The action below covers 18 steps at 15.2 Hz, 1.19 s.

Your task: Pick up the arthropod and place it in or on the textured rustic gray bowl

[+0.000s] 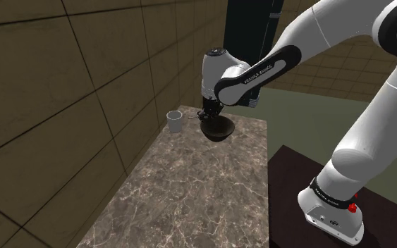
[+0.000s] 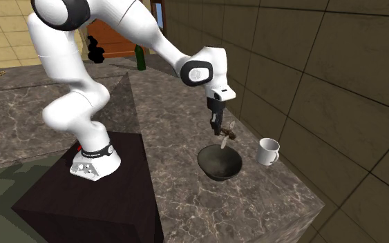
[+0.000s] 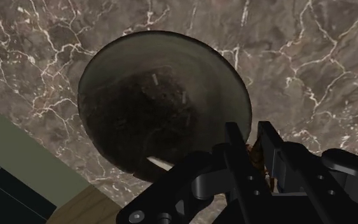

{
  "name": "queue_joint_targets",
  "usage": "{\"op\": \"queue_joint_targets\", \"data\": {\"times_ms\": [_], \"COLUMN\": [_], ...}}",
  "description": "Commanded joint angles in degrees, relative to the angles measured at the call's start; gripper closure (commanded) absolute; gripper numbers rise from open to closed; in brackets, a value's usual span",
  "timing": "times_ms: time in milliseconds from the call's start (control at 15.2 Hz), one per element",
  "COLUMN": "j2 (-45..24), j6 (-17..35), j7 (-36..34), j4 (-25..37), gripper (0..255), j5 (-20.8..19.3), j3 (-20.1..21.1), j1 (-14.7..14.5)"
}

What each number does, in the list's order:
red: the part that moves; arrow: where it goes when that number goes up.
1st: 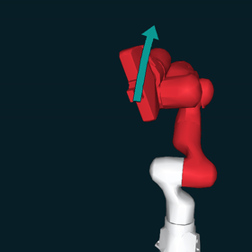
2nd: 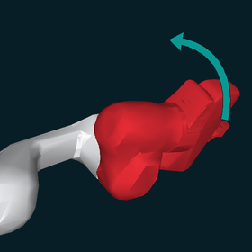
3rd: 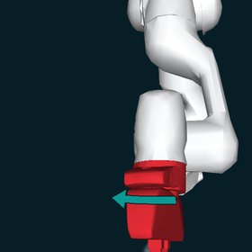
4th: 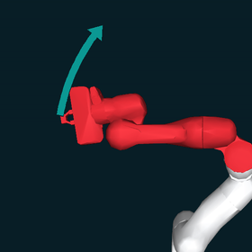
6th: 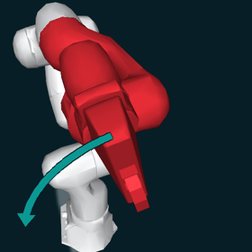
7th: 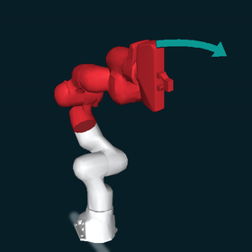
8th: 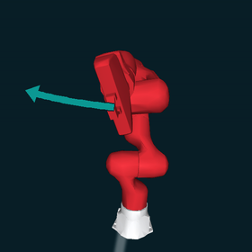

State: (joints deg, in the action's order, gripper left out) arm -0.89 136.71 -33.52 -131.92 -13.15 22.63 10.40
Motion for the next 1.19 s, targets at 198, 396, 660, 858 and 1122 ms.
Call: {"op": "queue_joint_targets", "data": {"times_ms": [198, 396, 660, 858, 1122], "j2": [2.4, 0.7, -1.8, -3.7, -4.8], "j6": [2.8, 5.0, 7.9, 10.0, 11.0], "j7": [9.4, 8.2, 6.3, 4.7, 3.9], "j4": [-3.7, -4.4, -5.1, -5.5, -5.6], "gripper": [255, 255, 255, 255, 255], "j5": [1.8, 0.3, -1.9, -3.8, -4.8], "j3": [-4.2, -4.2, -4.4, -4.7, -4.9], "j1": [4.2, 4.2, 4.3, 4.3, 4.2]}}
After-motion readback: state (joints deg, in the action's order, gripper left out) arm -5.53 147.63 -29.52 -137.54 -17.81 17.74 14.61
